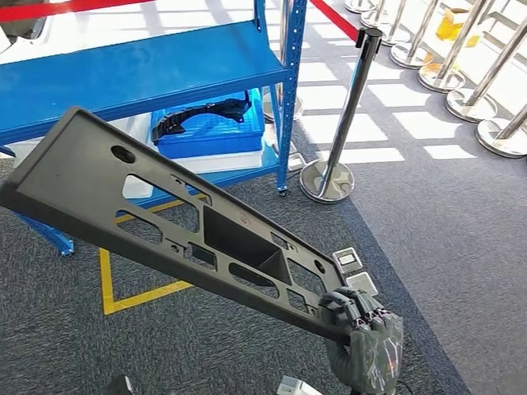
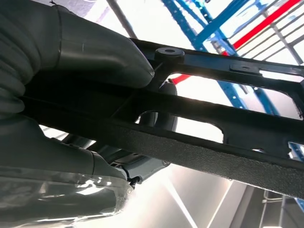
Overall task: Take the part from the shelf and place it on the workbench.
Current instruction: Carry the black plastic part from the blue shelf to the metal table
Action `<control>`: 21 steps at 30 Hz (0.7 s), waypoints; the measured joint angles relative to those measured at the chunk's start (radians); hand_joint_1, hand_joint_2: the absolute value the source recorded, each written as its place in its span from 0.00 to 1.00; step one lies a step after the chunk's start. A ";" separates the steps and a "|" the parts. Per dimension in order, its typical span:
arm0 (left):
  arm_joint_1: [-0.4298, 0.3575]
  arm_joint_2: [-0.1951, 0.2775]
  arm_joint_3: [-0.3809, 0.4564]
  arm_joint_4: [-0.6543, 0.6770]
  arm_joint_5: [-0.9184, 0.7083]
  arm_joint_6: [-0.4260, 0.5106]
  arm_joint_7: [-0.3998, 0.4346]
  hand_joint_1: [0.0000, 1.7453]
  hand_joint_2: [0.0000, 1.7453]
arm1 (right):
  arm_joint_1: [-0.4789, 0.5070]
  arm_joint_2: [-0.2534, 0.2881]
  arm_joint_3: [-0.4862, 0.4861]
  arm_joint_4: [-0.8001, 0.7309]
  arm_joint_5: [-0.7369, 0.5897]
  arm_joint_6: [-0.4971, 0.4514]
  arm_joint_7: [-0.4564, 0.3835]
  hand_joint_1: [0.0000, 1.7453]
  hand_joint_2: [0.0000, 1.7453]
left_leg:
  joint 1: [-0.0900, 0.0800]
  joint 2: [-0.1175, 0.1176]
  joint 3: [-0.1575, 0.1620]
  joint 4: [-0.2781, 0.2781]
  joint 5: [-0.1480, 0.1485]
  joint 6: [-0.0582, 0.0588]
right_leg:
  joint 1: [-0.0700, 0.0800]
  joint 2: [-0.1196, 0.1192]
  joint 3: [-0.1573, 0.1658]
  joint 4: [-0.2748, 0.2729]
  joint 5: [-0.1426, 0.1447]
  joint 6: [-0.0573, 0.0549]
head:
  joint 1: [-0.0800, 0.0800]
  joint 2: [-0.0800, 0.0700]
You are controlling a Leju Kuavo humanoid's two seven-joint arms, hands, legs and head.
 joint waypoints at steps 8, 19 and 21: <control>0.001 -0.002 0.001 0.000 0.000 -0.001 0.002 0.00 1.00 | 0.009 0.000 -0.001 -0.005 0.008 -0.001 0.003 1.00 1.00 | 0.000 0.076 0.009 -0.026 0.004 0.025 | -0.010 -0.090 -0.117 0.213 -0.105 0.045 | 0.004 0.000; -0.003 -0.004 0.001 0.000 0.002 -0.002 0.002 0.00 1.00 | 0.014 0.000 -0.005 -0.014 0.010 -0.002 0.012 1.00 1.00 | 0.001 0.167 0.029 -0.026 -0.024 -0.019 | -0.003 -0.138 -0.011 -0.004 0.001 0.011 | 0.002 0.000; -0.004 -0.005 0.001 0.000 0.001 -0.002 0.002 0.00 1.00 | 0.014 0.000 -0.006 -0.017 0.012 -0.002 0.011 1.00 1.00 | 0.003 0.126 0.006 0.036 -0.066 -0.022 | -0.005 -0.117 -0.005 -0.014 0.006 -0.004 | 0.000 0.000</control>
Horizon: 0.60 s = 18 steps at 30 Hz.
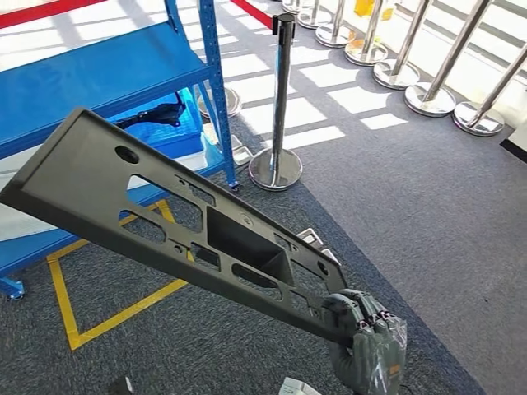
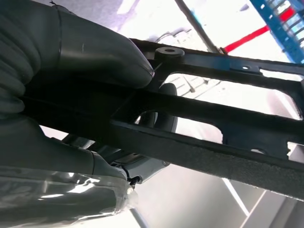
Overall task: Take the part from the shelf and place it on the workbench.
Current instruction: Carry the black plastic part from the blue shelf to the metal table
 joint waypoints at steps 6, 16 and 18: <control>0.005 0.002 0.000 0.000 0.000 0.001 0.000 0.00 1.00 | 0.004 0.001 -0.003 0.000 0.003 0.000 0.000 1.00 1.00 | -0.010 -0.057 -0.097 0.155 -0.012 0.016 | 0.010 0.081 0.009 0.001 -0.004 -0.011 | -0.001 0.000; 0.000 0.000 0.000 0.000 0.000 -0.001 0.002 0.00 1.00 | 0.013 0.000 -0.008 -0.003 0.010 -0.001 0.005 1.00 1.00 | -0.004 -0.069 -0.001 -0.068 0.077 0.043 | 0.007 0.063 -0.053 0.122 -0.075 0.032 | 0.005 0.000; 0.002 0.000 0.000 0.000 -0.001 -0.001 0.003 0.00 1.00 | 0.014 0.000 -0.008 -0.004 0.011 -0.001 0.005 1.00 1.00 | -0.005 -0.041 0.003 -0.068 0.073 0.046 | -0.001 0.025 -0.122 0.254 -0.126 0.044 | 0.006 0.000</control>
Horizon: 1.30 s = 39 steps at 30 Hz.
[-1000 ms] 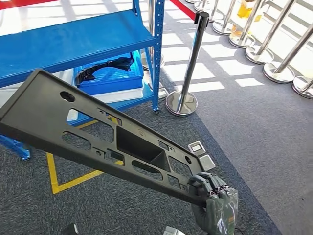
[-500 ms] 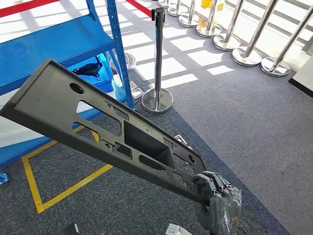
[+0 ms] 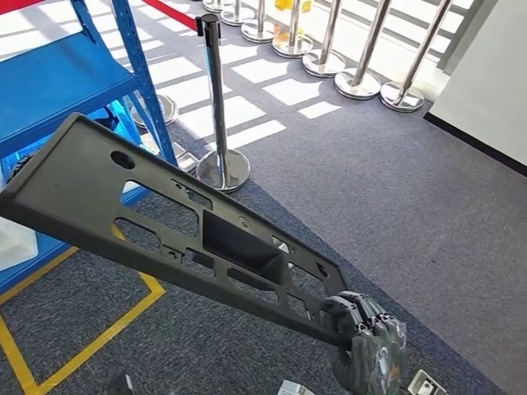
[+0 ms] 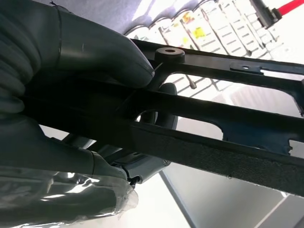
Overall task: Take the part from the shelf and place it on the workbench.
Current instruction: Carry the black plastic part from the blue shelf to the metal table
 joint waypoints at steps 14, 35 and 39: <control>-0.001 -0.002 0.000 0.000 0.000 -0.001 0.001 0.00 1.00 | 0.001 0.000 -0.008 -0.008 0.004 -0.001 0.005 1.00 1.00 | 0.003 0.010 -0.032 0.151 -0.120 -0.045 | 0.005 -0.015 0.116 -0.249 0.124 -0.054 | -0.005 0.000; 0.000 -0.001 0.012 0.000 0.000 -0.002 0.002 0.00 1.00 | 0.000 -0.002 -0.015 -0.001 0.004 0.000 0.013 1.00 1.00 | 0.005 0.050 0.014 -0.003 -0.014 -0.017 | -0.018 -0.044 0.051 -0.113 0.087 0.018 | -0.001 0.000; -0.002 -0.001 0.012 0.000 0.000 -0.002 0.002 0.00 1.00 | -0.003 -0.002 -0.015 0.001 0.004 0.000 0.013 1.00 1.00 | 0.000 0.083 0.032 -0.005 -0.030 -0.041 | -0.001 -0.077 0.103 -0.229 0.117 -0.010 | -0.002 0.000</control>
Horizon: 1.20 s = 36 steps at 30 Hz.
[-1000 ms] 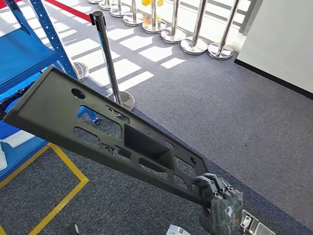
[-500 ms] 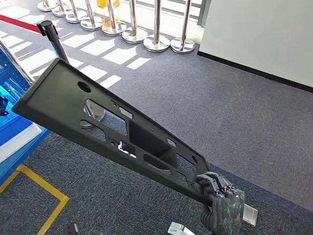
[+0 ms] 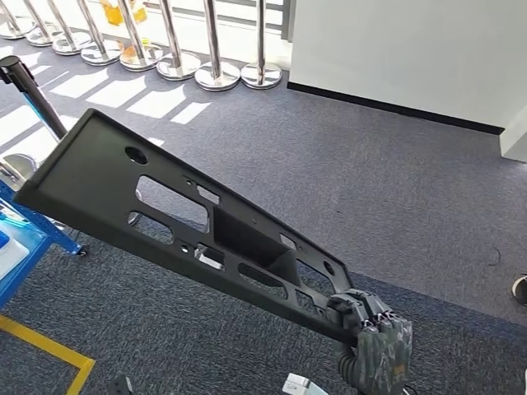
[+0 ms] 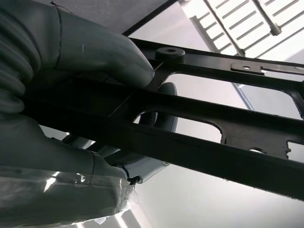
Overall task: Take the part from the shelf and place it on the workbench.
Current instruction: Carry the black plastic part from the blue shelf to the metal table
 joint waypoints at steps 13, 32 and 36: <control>0.000 0.002 0.001 0.000 -0.001 -0.004 0.000 0.00 1.00 | -0.003 0.001 0.001 0.013 0.004 0.000 0.002 1.00 1.00 | -0.008 -0.159 -0.080 0.058 0.041 0.025 | 0.005 0.170 0.029 -0.007 -0.014 -0.045 | -0.005 0.000; -0.001 -0.001 0.001 0.000 0.000 -0.008 -0.001 0.00 1.00 | 0.002 -0.005 0.000 0.016 0.021 0.000 0.028 1.00 1.00 | -0.002 0.002 0.009 -0.007 -0.005 -0.001 | 0.002 0.019 0.008 -0.010 -0.003 -0.018 | 0.000 0.000; 0.000 -0.001 0.002 0.000 -0.001 -0.009 -0.001 0.00 1.00 | -0.001 -0.006 0.001 0.014 0.021 -0.001 0.032 1.00 1.00 | 0.002 -0.071 -0.056 0.145 -0.093 -0.006 | -0.003 0.061 0.017 -0.018 -0.003 -0.044 | -0.003 0.000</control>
